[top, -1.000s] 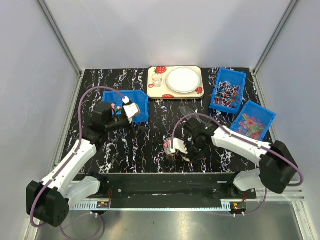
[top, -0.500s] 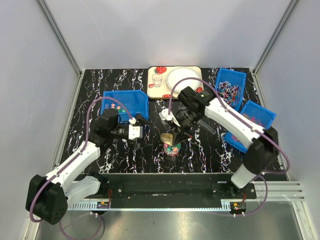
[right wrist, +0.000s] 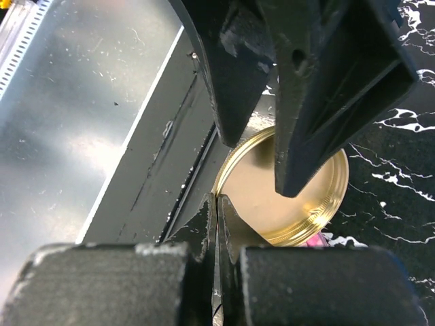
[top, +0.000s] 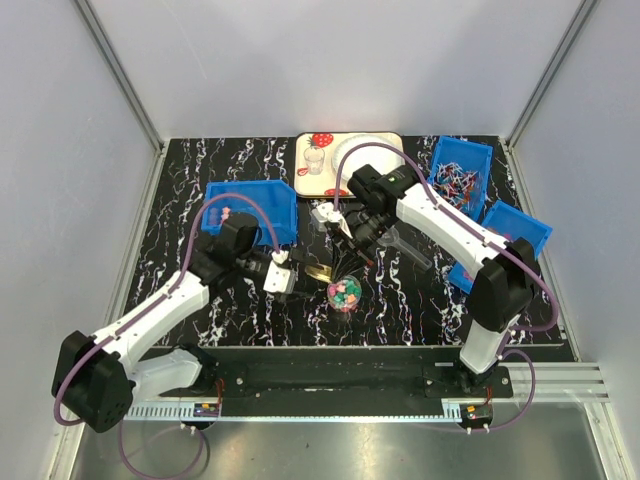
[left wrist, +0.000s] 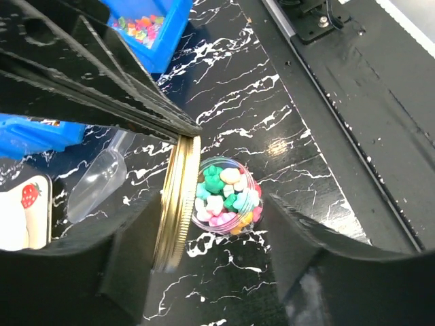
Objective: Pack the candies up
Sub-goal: Pick up the bottle lid at the center of the board.
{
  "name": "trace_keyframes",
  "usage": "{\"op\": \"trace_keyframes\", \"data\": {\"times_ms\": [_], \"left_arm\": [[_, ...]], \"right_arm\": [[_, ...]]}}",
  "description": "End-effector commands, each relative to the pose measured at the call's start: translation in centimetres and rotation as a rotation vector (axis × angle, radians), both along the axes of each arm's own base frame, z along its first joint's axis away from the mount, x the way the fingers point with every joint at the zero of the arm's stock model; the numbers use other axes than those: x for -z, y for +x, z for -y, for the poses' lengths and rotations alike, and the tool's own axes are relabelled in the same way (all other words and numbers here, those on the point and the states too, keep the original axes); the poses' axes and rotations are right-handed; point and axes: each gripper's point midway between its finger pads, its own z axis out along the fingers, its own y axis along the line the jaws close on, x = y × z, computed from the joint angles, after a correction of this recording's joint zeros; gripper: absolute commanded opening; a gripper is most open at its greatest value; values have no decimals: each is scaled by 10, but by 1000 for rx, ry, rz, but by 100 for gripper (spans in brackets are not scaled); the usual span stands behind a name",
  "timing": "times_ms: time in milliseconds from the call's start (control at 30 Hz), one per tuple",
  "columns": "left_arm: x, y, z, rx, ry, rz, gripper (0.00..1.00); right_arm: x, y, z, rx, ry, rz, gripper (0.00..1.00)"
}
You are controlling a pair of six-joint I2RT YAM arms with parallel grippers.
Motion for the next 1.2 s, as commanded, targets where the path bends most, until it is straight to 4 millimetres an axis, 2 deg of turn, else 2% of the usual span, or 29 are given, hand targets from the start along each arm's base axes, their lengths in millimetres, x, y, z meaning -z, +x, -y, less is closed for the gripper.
{"op": "trace_keyframes", "data": {"times_ms": [0, 100, 133, 233, 767, 867, 1000, 1167], "left_arm": [[-6, -1, 4, 33, -13, 56, 57], [-6, -1, 6, 29, -7, 55, 50], [-6, 0, 6, 25, -4, 56, 43], [-7, 2, 9, 15, 4, 48, 33], [-17, 8, 17, -32, -2, -11, 23], [-18, 9, 17, -45, -2, -31, 22], [-22, 10, 18, -66, -7, -55, 20], [-27, 15, 20, -111, -16, -103, 18]], "right_arm": [[-19, -42, 26, -2, -112, -258, 0], [-16, -43, 26, -4, -113, -270, 0], [-16, -43, 26, -2, -110, -270, 0], [-18, -45, 26, -5, -103, -268, 0], [-17, -48, 31, -10, -114, -244, 2], [-17, -46, 32, -7, -125, -232, 7], [-19, -39, 36, 6, -142, -177, 20], [-35, -21, 44, 61, -131, -84, 33]]}}
